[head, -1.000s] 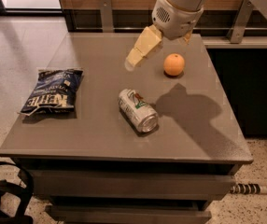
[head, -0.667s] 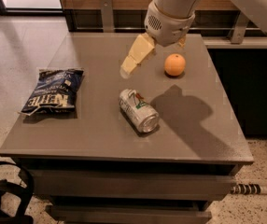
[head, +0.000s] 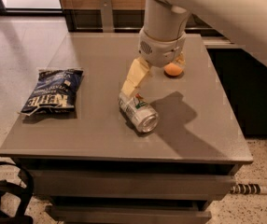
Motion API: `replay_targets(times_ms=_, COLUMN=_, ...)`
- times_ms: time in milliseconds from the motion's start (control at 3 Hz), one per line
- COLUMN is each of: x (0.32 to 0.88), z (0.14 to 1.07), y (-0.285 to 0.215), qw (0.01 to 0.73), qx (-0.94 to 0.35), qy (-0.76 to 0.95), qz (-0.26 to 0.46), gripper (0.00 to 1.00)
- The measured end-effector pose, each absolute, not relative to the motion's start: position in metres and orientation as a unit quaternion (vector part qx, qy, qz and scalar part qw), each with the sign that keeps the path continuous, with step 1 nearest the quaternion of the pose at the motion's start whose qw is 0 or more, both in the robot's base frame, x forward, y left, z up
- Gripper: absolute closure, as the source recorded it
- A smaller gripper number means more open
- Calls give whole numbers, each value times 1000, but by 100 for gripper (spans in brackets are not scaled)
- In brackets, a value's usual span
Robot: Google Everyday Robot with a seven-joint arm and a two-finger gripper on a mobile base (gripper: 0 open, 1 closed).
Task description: Pick 7up can
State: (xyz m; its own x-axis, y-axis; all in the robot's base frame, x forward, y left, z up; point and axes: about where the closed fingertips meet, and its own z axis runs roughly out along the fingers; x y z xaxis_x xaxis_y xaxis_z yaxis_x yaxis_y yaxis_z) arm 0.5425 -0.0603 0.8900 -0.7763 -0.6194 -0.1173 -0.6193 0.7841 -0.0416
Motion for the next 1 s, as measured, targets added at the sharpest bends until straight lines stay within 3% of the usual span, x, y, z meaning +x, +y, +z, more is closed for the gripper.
replay_targets(times_ms=1000, x=527, z=866, y=-46, qw=13, qx=-313, qy=950, qz=-8, gripper=0)
